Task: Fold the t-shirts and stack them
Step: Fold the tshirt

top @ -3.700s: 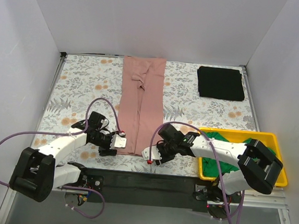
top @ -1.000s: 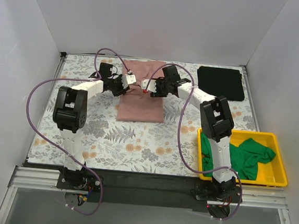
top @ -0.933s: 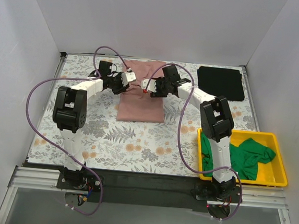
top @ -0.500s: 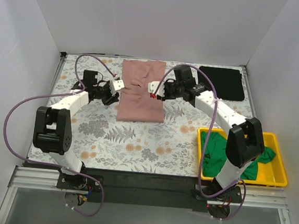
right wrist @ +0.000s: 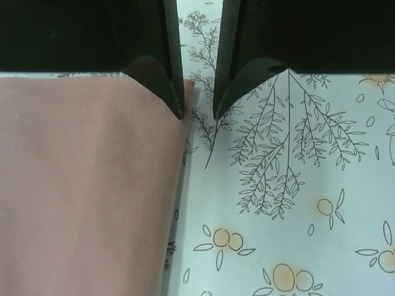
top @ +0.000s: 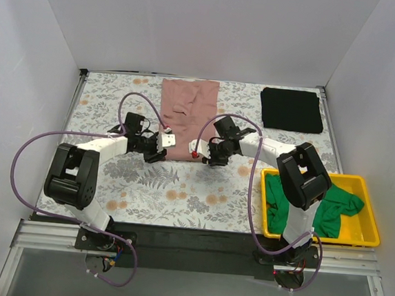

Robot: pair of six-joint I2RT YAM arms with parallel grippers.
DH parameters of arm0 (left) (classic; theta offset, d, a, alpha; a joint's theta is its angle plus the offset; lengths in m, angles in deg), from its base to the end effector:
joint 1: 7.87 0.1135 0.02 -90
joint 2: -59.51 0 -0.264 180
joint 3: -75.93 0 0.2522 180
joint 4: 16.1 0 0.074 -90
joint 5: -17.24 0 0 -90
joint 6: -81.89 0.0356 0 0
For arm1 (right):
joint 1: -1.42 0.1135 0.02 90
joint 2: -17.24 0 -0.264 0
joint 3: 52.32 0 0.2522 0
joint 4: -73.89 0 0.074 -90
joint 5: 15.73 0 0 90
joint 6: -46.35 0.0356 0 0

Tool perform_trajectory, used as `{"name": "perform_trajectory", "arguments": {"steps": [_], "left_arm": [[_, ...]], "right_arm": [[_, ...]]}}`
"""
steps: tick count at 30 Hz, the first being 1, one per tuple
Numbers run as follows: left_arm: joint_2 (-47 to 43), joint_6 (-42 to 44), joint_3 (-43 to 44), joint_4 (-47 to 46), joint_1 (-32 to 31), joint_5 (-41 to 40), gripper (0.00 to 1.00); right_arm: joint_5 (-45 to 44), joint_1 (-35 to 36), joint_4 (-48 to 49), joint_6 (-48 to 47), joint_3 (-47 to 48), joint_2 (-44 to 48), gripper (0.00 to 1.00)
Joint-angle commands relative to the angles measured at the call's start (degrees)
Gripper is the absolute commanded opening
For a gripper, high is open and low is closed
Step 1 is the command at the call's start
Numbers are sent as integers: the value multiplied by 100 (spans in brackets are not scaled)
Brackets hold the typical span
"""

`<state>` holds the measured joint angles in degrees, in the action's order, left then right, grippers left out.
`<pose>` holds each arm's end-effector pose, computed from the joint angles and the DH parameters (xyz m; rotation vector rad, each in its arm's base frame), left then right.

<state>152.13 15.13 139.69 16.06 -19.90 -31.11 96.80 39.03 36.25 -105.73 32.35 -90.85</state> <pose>0.2901 -0.0860 0.1675 0.9691 2.2557 -0.8632 0.2968 0.2458 0.1707 -2.0309 1.5422 0.3565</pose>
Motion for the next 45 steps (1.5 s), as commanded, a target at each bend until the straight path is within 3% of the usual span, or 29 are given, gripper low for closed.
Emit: {"name": "perform_trajectory", "arguments": {"steps": [1, 11, 16, 21, 30, 37, 45], "left_arm": [[37, 224, -157, -55, -80, -113, 36], [415, 347, -359, -248, -80, -605, 34], [564, 347, -245, -257, -80, -746, 21], [512, 400, -219, -240, -71, -684, 14], [73, 365, -60, 42, -10, -588, 27], [168, 347, 27, 94, -18, -605, 34], [415, 391, 107, 129, -18, -667, 36]], "right_arm": [[7, -16, 146, 12, -86, -106, 31], [-248, -25, 340, 82, -227, -230, 24], [-407, -43, 366, 144, -236, -204, 18], [-371, -60, 375, 83, -333, 78, 26], [-302, -113, 358, 12, -508, 587, 41], [-310, -113, 323, -14, -403, 342, 41], [-336, -113, 393, -93, -394, -45, 44]]}}
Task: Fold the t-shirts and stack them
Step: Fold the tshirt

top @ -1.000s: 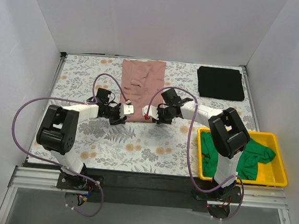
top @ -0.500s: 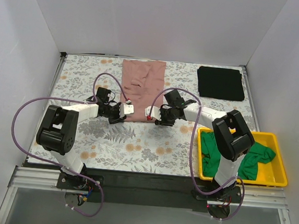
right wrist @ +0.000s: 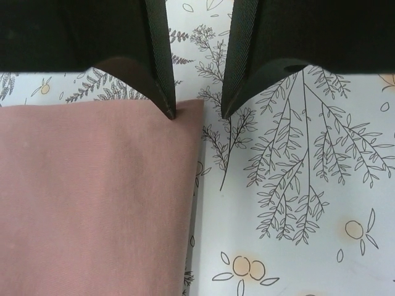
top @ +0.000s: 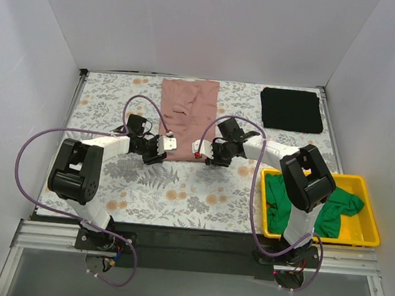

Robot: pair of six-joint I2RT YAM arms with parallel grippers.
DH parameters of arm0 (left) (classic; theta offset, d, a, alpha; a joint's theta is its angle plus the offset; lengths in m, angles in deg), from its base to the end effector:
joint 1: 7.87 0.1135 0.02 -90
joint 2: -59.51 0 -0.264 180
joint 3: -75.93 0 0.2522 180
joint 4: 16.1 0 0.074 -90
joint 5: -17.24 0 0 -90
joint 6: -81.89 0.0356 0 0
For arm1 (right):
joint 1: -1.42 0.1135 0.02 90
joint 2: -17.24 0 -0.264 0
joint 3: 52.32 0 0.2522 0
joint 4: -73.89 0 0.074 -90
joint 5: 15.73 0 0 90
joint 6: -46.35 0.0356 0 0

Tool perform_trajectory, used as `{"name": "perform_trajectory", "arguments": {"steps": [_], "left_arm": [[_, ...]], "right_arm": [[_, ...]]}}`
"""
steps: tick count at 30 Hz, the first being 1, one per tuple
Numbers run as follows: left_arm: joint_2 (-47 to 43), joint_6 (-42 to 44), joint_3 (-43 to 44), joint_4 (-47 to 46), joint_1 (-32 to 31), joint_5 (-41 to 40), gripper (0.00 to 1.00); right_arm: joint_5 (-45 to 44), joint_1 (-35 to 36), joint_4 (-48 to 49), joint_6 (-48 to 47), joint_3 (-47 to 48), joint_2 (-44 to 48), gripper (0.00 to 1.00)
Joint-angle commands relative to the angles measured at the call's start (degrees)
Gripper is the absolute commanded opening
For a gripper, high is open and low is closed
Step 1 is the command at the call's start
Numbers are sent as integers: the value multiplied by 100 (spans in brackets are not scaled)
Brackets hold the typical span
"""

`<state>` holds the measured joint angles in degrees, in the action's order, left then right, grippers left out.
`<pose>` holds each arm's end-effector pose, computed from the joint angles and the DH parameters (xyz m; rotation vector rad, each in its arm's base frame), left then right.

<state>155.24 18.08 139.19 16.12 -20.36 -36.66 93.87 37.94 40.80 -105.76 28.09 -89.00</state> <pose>0.2914 -0.0860 0.1479 1.0146 2.3307 -0.7524 0.2953 0.2336 0.1650 -1.9961 1.5559 0.2701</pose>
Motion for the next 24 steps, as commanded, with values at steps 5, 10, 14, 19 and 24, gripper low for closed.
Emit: {"name": "perform_trajectory", "arguments": {"steps": [5, 10, 14, 19, 24], "left_arm": [[359, 96, 244, 184, 19, -138, 26], [562, -246, 684, 439, 27, -209, 0], [193, -571, 851, 571, 27, 64, 0], [-167, -914, 1343, 1028, 63, 301, 0], [-396, -993, 1598, 1292, 80, 337, 0]], "right_arm": [[-79, -4, -71, -74, 6, -345, 18], [-184, -13, -106, 84, 137, -336, 1], [-158, -56, -281, 234, 409, -109, 1], [0, -214, -448, 541, 814, 322, 1], [-70, -215, -598, 550, 928, 700, 1]]}}
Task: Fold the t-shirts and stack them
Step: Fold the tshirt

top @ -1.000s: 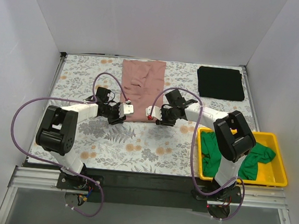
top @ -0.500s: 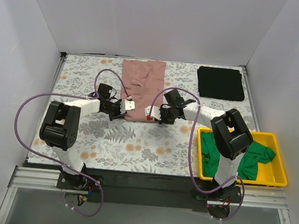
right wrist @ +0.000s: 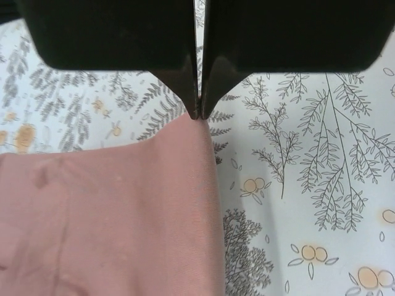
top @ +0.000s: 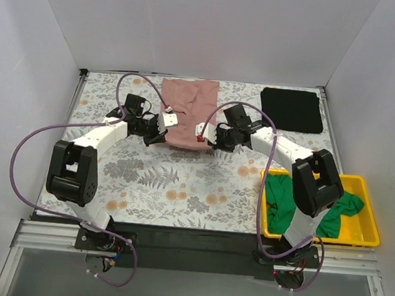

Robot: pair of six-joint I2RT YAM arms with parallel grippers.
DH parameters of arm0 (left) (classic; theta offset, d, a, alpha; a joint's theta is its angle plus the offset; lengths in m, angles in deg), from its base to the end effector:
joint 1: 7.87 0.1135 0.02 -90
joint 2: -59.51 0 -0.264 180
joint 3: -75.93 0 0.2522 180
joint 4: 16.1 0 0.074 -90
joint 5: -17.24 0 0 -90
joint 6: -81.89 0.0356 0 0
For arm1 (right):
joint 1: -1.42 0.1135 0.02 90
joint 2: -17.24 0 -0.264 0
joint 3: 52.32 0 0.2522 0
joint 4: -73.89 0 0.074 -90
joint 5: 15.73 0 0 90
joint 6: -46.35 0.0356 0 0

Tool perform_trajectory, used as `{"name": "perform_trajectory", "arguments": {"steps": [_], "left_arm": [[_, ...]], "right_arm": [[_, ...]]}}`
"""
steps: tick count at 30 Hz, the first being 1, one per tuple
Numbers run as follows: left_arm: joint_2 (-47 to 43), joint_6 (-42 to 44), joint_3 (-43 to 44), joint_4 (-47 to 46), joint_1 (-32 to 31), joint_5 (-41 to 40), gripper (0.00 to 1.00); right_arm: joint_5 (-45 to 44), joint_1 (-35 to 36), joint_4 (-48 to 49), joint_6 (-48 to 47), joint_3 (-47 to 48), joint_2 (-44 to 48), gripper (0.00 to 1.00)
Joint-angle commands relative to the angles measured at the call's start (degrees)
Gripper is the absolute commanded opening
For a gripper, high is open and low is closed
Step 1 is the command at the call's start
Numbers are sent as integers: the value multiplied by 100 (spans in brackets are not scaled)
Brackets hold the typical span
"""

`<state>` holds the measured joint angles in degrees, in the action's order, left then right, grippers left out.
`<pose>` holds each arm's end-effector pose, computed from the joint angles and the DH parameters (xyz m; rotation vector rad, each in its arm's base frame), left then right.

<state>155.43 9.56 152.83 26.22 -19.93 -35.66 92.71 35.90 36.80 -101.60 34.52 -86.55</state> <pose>0.3229 -0.0909 0.2041 0.8490 2.3629 -0.8072 0.3130 0.2286 0.2091 -1.8629 1.6063 0.2283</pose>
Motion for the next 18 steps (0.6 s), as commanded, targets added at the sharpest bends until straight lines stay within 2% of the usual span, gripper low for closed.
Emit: {"name": "perform_trajectory", "arguments": {"steps": [1, 6, 10, 14, 18], "left_arm": [[-460, -159, 243, 326, 45, 253, 0], [-1118, -80, -63, 607, -25, 342, 0], [-1759, -360, -389, 905, -166, 490, 0], [-2471, -589, -670, 2037, -236, 965, 0], [-3324, -816, -794, 2655, -245, 1106, 0]], "right_arm": [[55, -11, -250, 144, 286, 517, 1], [213, 32, -567, 232, 93, 1078, 1], [231, 252, -786, 258, -643, 1738, 1], [327, 603, -1208, 547, -1102, 2685, 1], [477, 859, -1569, 776, -1103, 3250, 1]]}}
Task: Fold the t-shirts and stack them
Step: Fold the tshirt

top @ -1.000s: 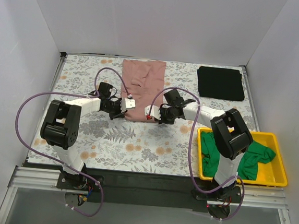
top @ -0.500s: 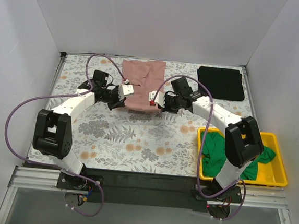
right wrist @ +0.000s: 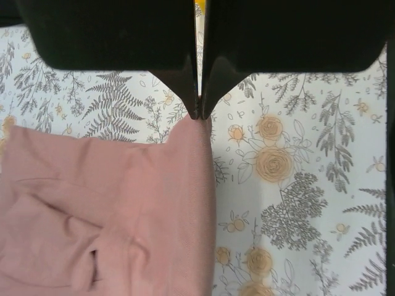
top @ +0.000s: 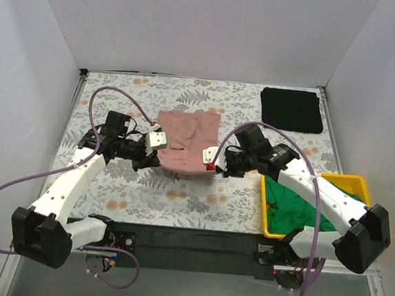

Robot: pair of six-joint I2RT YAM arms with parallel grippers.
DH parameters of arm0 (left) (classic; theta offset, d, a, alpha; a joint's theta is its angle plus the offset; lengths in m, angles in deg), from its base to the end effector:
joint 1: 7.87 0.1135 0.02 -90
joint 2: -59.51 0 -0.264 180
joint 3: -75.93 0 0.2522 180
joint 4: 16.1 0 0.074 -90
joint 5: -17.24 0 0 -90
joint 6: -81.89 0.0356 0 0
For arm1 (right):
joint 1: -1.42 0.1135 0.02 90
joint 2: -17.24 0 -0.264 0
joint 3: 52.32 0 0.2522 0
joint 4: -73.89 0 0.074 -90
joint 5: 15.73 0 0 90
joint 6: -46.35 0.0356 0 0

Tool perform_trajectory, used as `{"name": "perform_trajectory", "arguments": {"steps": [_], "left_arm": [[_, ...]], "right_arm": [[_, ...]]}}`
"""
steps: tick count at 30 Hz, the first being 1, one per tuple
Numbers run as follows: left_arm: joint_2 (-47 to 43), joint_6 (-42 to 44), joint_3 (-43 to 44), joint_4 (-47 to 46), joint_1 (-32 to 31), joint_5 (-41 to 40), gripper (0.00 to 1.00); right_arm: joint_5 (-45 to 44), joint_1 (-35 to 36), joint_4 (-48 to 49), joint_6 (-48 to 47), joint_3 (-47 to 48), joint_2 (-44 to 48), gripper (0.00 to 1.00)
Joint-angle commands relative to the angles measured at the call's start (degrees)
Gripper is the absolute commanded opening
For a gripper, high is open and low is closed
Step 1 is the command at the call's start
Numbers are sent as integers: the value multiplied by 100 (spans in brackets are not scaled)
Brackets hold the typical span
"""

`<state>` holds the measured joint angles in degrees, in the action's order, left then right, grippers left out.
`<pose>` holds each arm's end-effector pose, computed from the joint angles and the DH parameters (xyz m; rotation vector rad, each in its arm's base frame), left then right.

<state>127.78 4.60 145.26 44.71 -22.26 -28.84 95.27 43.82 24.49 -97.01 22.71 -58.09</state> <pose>0.2114 -0.0797 0.2773 0.8352 2.3236 -0.9994 0.1942 0.1946 0.2858 -1.8794 1.4805 0.3567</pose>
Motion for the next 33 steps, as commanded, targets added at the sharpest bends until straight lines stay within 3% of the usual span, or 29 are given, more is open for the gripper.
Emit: {"name": "perform_trajectory", "arguments": {"steps": [1, 7, 21, 28, 33], "left_arm": [[-691, -357, 6, 876, -2, 442, 0], [-306, -716, 647, 658, 94, 275, 0], [2224, -234, 2413, 50, 815, 433, 0], [3534, -58, 3687, 200, 912, 512, 0], [4351, -233, 4277, -291, 921, 363, 0]], "right_arm": [[177, 76, -408, 327, 147, 422, 1], [133, -108, -567, -59, 911, -191, 1], [546, -969, -778, -789, 3038, -2414, 1], [651, -1286, -971, -1158, 4198, -3417, 1], [590, -1505, -980, -1396, 5049, -4269, 1]]}}
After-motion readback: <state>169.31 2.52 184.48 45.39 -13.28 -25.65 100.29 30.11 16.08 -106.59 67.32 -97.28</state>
